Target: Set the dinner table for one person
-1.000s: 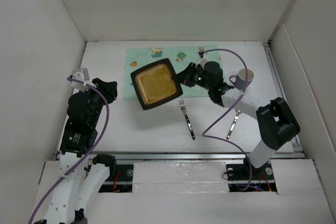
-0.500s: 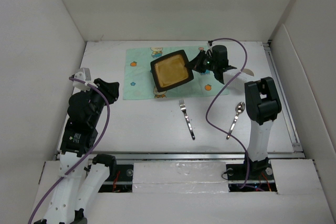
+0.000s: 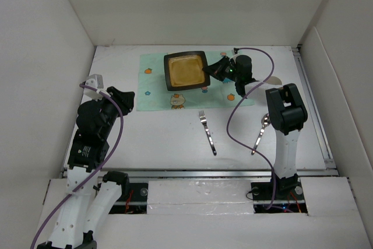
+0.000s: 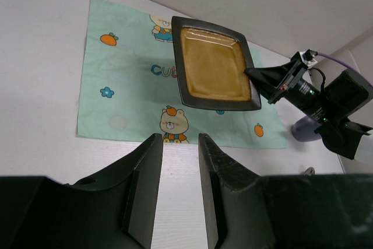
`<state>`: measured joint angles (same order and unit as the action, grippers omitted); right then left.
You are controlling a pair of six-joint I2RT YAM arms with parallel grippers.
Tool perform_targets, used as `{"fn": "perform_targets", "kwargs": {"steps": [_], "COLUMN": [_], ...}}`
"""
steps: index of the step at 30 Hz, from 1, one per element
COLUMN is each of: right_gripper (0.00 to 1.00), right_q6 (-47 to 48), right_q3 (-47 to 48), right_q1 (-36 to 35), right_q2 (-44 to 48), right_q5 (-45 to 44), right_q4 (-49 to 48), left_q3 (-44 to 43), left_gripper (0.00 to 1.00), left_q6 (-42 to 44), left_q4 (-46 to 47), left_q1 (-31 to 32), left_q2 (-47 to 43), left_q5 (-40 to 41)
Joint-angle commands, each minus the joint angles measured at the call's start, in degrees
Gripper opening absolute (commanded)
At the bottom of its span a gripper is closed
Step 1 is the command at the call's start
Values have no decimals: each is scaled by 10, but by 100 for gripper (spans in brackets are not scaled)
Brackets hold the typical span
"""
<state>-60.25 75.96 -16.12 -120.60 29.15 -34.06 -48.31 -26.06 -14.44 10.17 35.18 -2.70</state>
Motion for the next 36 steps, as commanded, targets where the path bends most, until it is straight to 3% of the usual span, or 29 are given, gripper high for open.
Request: {"fn": "perform_targets", "kwargs": {"steps": [1, 23, 34, 36], "right_gripper": [0, 0, 0, 5], "right_q6": [-83, -39, 16, 25], "right_q3": [6, 66, 120, 117], "right_q1": [2, 31, 26, 26], "right_q2": [11, -60, -102, -102], "right_q5": [3, -17, -7, -13], "right_q4": [-172, -91, 10, 22], "left_q3": [4, 5, 5, 4], "left_gripper": [28, 28, 28, 29], "left_q6": [7, 7, 7, 7], "left_q4": [24, 29, 32, 31], "left_q1": [3, 3, 3, 3], "left_q2": [0, 6, 8, 12], "left_q5": [-7, -20, -24, -24]}}
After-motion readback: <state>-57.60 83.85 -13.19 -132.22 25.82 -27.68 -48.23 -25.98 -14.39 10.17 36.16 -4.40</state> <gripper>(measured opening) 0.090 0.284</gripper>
